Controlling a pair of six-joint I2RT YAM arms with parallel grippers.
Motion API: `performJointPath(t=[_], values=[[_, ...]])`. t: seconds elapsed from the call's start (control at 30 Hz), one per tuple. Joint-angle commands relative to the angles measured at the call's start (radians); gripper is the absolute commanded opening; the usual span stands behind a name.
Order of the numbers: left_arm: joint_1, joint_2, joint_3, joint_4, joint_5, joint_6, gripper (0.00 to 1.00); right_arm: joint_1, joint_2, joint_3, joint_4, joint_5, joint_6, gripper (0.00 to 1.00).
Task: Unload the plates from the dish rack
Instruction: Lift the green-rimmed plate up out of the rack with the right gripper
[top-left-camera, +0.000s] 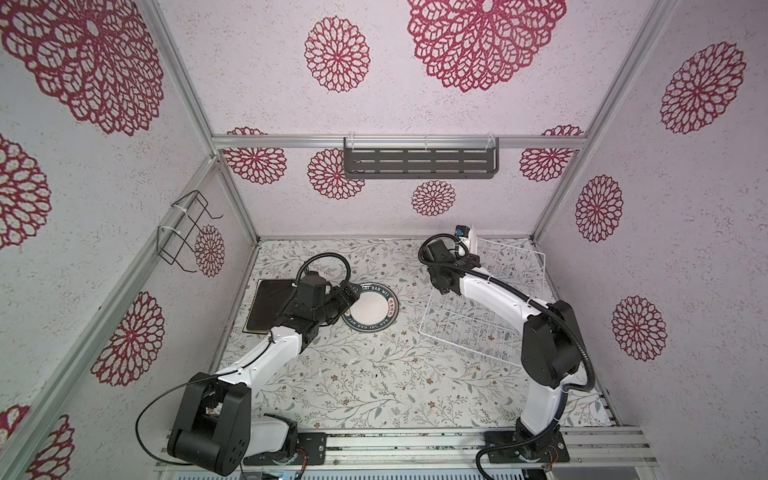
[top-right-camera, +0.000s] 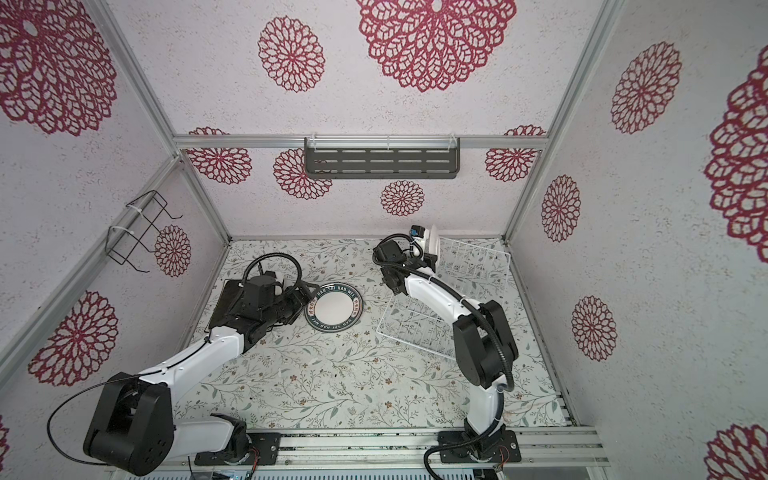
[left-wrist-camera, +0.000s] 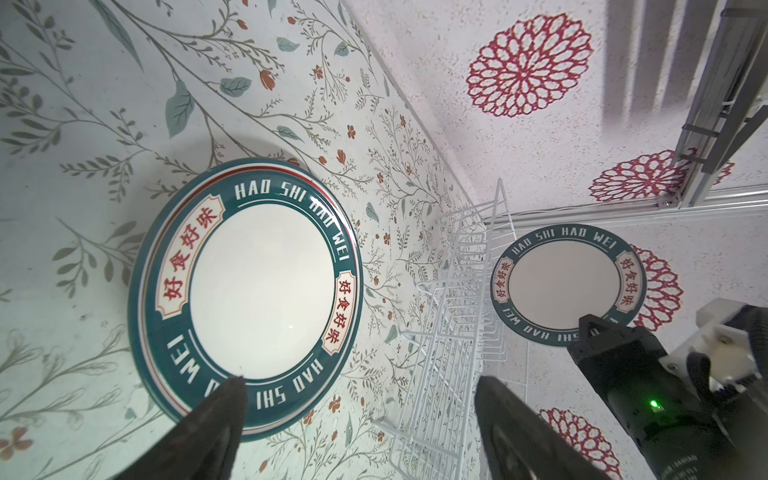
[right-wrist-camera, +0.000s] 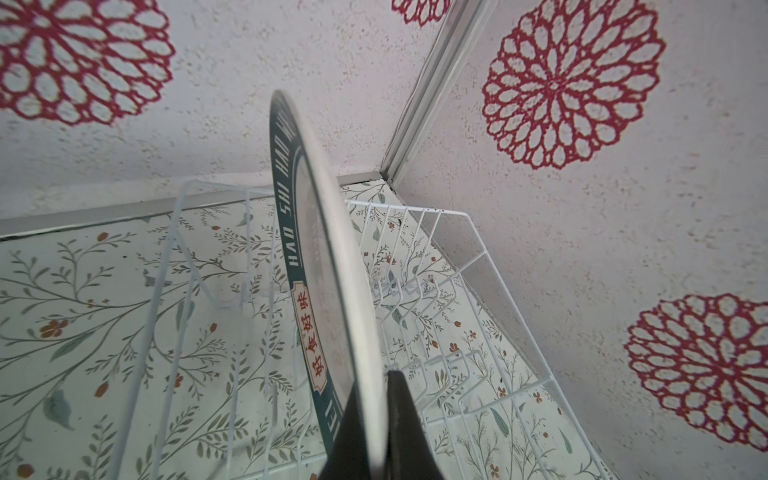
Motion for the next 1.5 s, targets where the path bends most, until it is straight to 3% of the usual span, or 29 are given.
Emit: performJointPath(t=[0.0, 0.43, 0.77, 1.1, 1.3, 1.47], values=[[-0.007, -0.020, 0.009, 0.001, -0.016, 0.005, 0.90, 0.014, -0.108, -0.018, 0.084, 0.073, -0.039, 0.00], [-0.021, -0.012, 0.044, -0.010, -0.008, 0.007, 0.90, 0.090, -0.288, -0.151, 0.268, 0.079, -0.140, 0.00], [-0.032, 0.009, 0.040, 0.047, 0.009, -0.019, 0.90, 0.132, -0.380, -0.218, 0.348, 0.014, -0.184, 0.00], [-0.035, 0.001, 0.018, 0.117, 0.032, -0.043, 0.91, 0.142, -0.493, -0.292, 0.353, -0.247, -0.024, 0.00], [-0.035, 0.045, 0.032, 0.207, 0.127, -0.073, 0.91, 0.142, -0.560, -0.380, 0.450, -0.446, 0.061, 0.00], [-0.041, 0.068, 0.030, 0.240, 0.135, -0.091, 0.91, 0.142, -0.582, -0.411, 0.472, -0.543, 0.136, 0.00]])
